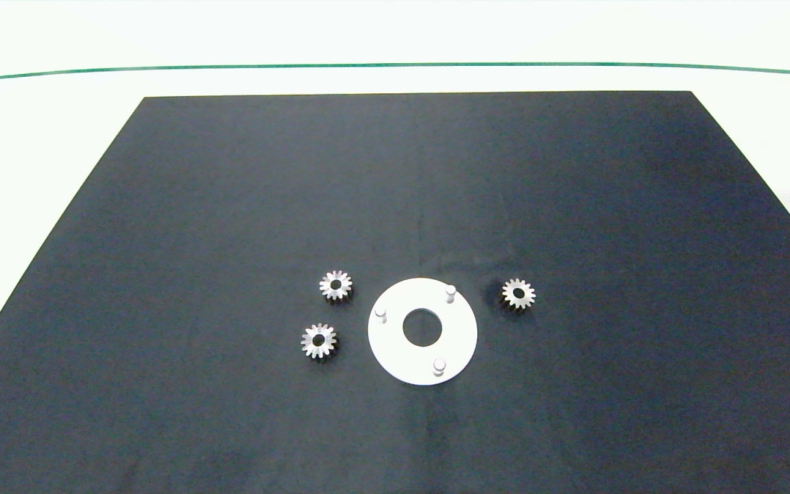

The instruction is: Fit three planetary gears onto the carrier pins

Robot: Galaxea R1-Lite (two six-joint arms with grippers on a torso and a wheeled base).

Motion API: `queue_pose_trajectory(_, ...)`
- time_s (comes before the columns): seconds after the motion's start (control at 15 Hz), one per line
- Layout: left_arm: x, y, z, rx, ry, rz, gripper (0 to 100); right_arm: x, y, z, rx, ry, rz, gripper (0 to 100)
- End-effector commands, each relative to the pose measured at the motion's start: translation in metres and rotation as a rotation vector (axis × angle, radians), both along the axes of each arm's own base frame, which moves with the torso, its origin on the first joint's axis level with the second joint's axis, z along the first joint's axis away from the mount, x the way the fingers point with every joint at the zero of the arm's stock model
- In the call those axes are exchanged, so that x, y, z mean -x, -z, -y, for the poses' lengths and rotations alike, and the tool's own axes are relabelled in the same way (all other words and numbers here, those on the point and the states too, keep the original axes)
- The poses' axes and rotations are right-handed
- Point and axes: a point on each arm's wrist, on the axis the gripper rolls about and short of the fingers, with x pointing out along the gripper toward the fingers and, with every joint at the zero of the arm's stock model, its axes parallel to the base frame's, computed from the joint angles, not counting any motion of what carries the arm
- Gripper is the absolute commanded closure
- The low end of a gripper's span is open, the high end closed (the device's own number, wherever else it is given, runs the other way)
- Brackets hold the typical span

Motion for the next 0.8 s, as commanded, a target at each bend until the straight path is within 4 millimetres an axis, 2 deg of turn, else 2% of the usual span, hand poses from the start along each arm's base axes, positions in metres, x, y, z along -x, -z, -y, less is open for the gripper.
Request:
queue_pose_trajectory(0.07, -0.0001, -0.0002, 0.0, 0.0, 0.002, -0.001, 0, -0.0001, 0.0, 0.0, 0.002, -0.002, -0.001, 0)
queue_pose_trajectory(0.8, -0.0004, -0.0014, 0.0001, -0.029, 0.007, -0.007, 0, 0.0, -0.0003, 0.0, 0.039, -0.001, -0.005, 0)
